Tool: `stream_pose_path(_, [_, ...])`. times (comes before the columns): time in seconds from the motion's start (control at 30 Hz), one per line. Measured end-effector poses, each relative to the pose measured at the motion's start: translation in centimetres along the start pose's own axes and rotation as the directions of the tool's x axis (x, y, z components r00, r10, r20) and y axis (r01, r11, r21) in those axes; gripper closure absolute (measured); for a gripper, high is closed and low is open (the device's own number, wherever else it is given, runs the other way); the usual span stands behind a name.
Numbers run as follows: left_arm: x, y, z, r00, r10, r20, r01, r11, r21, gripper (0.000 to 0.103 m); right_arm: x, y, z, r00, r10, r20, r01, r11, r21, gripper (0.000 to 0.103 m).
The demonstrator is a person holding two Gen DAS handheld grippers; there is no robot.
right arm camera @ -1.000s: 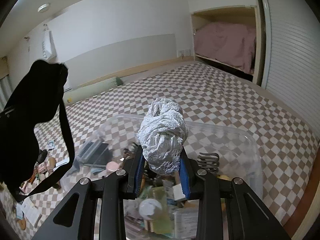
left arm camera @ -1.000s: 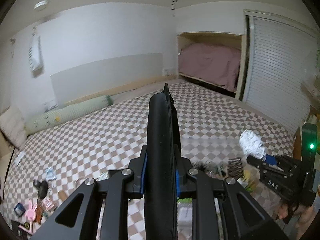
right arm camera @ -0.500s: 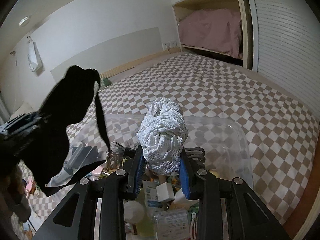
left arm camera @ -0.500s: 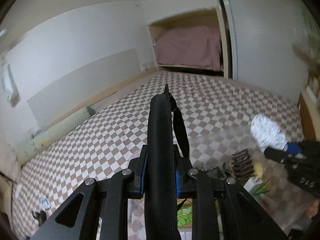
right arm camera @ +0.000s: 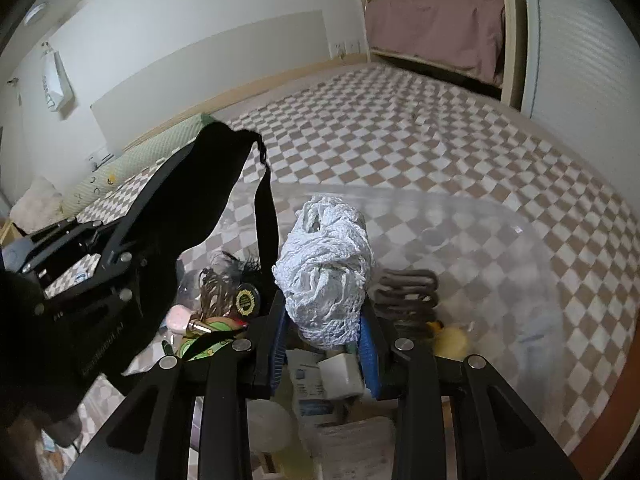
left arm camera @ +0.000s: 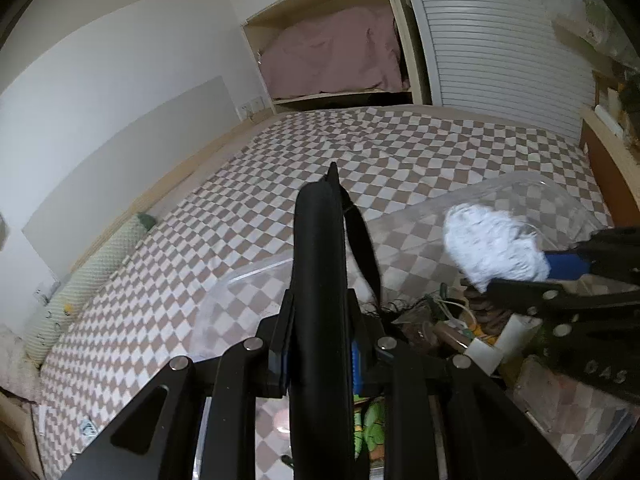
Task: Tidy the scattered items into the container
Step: 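Lower the foil ball and black bag with both tools into the box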
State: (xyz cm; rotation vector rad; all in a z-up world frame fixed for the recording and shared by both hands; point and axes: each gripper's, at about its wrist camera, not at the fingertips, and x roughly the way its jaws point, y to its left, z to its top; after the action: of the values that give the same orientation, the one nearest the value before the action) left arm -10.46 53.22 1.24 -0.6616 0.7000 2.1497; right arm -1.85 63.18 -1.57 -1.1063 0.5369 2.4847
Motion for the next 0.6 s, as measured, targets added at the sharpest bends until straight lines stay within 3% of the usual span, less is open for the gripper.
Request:
stream_pose_path(0.43, [1.5,-1.3,-1.0,0.995,-0.087,-0.048,0.087,0.996,-0.008,0.082,0.9,-1.4,-0.1,0.994,-0.003,-0.109,0.014,0.995,0.099,0.069])
stream_pose_path(0.5, [1.4,-1.2,-1.1,0.991,-0.123,-0.054,0.121,0.992,-0.033,0.082,1.0,-1.7,-0.1,0.993,0.001,-0.118,0.013,0.993,0.114,0.061])
stream_pose_path(0.57, [1.4,-1.4,-1.2,0.988,-0.146,-0.058,0.144,0.989,-0.033,0.082,0.6,-2.0,-0.1,0.994,-0.009,-0.105,0.022,0.992,0.126,0.026])
stream_pose_path(0.6, [1.4,-1.6,-1.3,0.986,-0.153,-0.061,0.151,0.988,-0.031,0.082,0.3,-2.0,-0.1,0.995,-0.015,-0.095,0.027,0.991,0.128,0.023])
